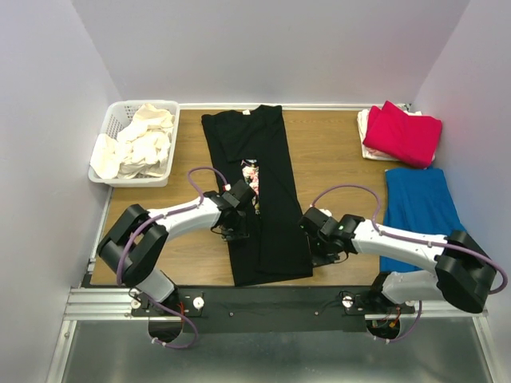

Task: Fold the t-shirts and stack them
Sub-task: Grab the bottom of the folded rectangular tshirt with both arms

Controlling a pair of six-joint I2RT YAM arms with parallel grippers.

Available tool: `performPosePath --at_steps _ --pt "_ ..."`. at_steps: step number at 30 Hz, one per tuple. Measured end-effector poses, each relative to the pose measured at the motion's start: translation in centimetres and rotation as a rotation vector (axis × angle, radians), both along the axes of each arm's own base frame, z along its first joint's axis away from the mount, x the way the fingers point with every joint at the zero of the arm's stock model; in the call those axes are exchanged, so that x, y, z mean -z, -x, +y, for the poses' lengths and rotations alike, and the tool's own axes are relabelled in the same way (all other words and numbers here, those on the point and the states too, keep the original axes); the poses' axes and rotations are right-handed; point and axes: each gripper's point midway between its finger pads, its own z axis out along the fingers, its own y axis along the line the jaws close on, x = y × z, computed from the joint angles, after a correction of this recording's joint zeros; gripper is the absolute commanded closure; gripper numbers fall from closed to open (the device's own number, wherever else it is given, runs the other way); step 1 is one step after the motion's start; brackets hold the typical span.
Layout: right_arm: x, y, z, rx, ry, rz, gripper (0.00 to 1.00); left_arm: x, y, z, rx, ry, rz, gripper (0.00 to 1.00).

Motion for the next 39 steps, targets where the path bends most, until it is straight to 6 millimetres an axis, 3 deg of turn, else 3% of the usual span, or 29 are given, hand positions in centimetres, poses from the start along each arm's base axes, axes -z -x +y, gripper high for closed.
performPosePath --at_steps 2,7,11,15,18,22,27,39 --pt "-0.4 -0.1 0.1 0.007 -0.016 -0.01 0.64 -0.1 -0.1 -0.1 -0.013 -0.011 0.01 0.89" --pt "-2.2 -0.5 0.5 0.023 -0.081 -0.063 0.48 -0.8 0.0 -0.2 -0.043 -0.053 -0.035 0.86" --pt "-3.6 -1.0 1.1 0.034 -0.13 -0.102 0.45 -3.6 -0.1 -0.6 -0.099 0.008 -0.112 0.84" --pt "-3.4 -1.0 1.1 0.041 -0.124 -0.094 0.42 -5.8 1.3 -0.7 -0.153 0.104 -0.162 0.8" --pt "-3.1 -0.9 1.1 0.045 -0.129 -0.093 0.38 -5.0 3.2 -0.4 -0.164 0.11 -0.135 0.77" --pt "-2.3 -0.5 0.9 0.055 -0.128 -0.078 0.37 -2.8 6.5 0.3 -0.162 0.071 -0.059 0.61" --pt "-1.3 0.2 0.7 0.057 -0.134 -0.051 0.36 -1.5 9.2 0.7 -0.158 0.039 0.0 0.57" --pt "-1.3 -0.1 2.0 0.044 -0.19 -0.054 0.36 -0.6 11.2 1.4 -0.206 0.0 0.057 0.56"
